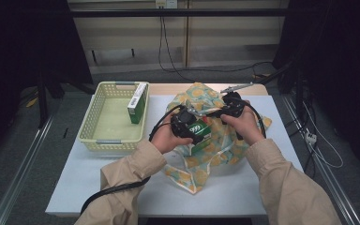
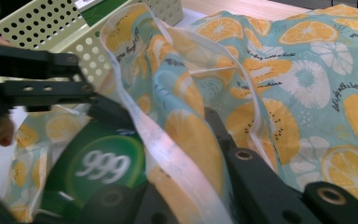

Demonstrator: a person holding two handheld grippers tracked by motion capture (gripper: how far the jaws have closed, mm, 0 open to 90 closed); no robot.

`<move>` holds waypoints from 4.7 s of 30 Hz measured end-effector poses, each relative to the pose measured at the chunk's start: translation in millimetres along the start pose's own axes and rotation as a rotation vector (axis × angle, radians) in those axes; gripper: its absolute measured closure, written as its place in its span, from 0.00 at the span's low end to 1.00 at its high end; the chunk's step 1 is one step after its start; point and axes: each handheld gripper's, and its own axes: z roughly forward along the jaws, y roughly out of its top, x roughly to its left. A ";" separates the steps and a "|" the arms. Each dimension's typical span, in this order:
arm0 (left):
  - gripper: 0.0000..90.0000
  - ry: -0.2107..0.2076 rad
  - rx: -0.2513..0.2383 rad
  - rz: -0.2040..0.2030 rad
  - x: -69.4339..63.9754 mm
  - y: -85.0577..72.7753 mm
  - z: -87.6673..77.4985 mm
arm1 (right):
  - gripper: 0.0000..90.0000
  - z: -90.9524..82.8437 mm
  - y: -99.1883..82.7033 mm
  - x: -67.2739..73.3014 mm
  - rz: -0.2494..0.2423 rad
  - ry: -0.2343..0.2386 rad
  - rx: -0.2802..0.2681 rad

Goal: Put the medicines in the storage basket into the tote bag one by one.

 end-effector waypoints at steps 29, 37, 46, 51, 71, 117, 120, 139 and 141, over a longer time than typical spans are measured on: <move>0.20 0.052 -0.081 -0.128 47.6 16.5 18.3 | 1.00 1.8 -2.1 -5.1 0.020 0.010 0.002; 0.19 0.023 -0.044 -0.106 43.0 1.5 -6.9 | 1.00 3.9 -3.3 0.2 0.009 0.012 0.015; 0.17 0.019 -0.052 -0.100 44.2 0.1 -0.3 | 1.00 3.3 -4.1 0.8 0.010 0.010 0.020; 0.16 0.037 -0.035 -0.042 39.1 -5.9 -11.5 | 1.00 3.0 -3.7 -1.9 0.013 0.007 0.015; 0.35 -0.018 -0.113 0.039 30.5 5.6 -28.0 | 1.00 3.8 -3.5 -2.3 0.020 0.007 0.005; 0.20 0.193 -0.052 -0.256 89.9 -36.6 -109.9 | 1.00 -0.4 -1.5 3.4 0.009 0.009 0.006; 0.18 0.255 -0.034 -0.327 119.5 -51.1 -111.1 | 1.00 -1.8 -1.7 2.9 0.008 0.008 0.007; 0.69 0.392 0.078 -0.483 169.1 -96.1 -89.4 | 1.00 -7.8 -2.6 2.4 0.005 0.007 0.013; 0.70 0.401 0.062 -0.492 167.0 -95.4 -102.6 | 1.00 -8.6 -3.2 2.2 0.007 0.005 0.009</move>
